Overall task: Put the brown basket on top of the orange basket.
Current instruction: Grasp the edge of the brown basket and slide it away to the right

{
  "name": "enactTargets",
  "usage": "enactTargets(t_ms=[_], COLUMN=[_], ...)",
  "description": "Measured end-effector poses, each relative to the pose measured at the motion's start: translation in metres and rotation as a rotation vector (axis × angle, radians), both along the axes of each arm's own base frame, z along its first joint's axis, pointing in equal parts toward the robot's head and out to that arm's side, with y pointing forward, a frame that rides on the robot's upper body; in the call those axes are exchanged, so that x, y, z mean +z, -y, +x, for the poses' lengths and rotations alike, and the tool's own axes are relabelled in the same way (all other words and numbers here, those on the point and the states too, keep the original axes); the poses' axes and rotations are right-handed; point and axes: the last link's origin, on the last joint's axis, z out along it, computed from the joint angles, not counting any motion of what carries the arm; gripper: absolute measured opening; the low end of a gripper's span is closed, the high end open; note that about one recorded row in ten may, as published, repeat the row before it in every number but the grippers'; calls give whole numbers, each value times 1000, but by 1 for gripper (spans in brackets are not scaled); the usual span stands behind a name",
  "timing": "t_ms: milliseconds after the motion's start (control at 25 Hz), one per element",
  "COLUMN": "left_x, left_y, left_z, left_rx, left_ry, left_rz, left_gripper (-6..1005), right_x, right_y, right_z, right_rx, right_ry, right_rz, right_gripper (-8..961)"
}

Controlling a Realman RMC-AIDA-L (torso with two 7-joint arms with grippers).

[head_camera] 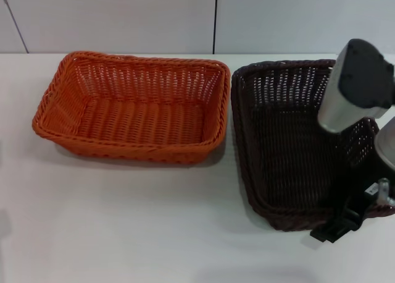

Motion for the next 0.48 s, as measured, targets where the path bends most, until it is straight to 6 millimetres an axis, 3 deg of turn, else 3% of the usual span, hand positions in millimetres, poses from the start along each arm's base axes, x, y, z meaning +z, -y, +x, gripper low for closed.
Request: enactTargets(t_ms=[40, 240, 480], left_x=[0, 3, 3], left_y=[0, 1, 1], left_z=[0, -1, -2], left_rx=[0, 0, 4], left_ry=[-1, -8, -15], left_rz=[2, 10, 9], left_gripper=[754, 754, 754], right_x=[-1, -7, -8], right_y=[0, -1, -1], right_z=[0, -3, -9], right_rx=[5, 31, 38], right_ry=[1, 2, -1], right_rz=[3, 10, 32], right_gripper=[692, 513, 413])
